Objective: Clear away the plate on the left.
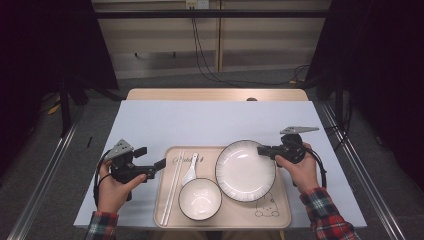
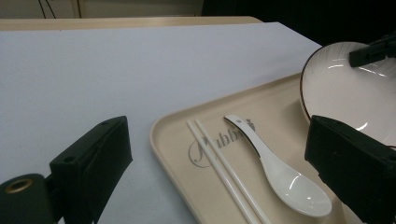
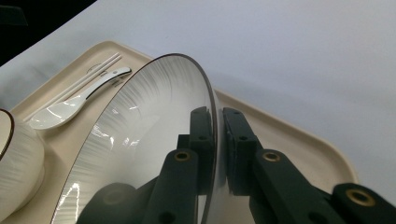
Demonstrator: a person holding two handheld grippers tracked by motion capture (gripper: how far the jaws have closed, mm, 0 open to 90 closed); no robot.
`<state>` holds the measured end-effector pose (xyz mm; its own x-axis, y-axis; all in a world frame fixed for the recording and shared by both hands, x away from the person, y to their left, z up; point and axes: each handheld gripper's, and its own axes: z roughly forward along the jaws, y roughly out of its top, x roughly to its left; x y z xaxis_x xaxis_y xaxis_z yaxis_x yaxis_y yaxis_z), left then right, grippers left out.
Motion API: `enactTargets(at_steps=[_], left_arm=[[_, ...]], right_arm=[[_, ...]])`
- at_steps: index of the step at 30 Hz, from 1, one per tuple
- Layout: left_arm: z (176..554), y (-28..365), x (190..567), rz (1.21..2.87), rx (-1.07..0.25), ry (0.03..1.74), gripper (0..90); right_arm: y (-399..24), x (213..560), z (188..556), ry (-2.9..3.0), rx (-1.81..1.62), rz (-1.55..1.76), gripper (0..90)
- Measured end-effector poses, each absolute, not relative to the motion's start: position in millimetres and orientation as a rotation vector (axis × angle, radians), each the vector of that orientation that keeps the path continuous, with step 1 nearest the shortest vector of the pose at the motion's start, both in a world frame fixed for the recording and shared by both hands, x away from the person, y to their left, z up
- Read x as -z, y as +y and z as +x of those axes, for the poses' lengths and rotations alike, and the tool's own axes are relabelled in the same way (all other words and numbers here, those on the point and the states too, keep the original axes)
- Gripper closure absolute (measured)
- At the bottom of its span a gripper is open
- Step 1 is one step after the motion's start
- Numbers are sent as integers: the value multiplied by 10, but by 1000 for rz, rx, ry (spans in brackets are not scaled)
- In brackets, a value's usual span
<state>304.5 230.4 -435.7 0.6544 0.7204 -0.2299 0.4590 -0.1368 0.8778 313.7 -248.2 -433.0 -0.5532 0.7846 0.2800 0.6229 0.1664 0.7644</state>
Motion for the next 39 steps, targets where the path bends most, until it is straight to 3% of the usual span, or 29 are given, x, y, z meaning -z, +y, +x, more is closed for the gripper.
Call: enactTargets(at_steps=[39], left_arm=[[3043, 2304, 4356, 1783, -300, 948, 71]], right_arm=[[-2676, 4497, 3141, 2245, -1231, 1424, 871]])
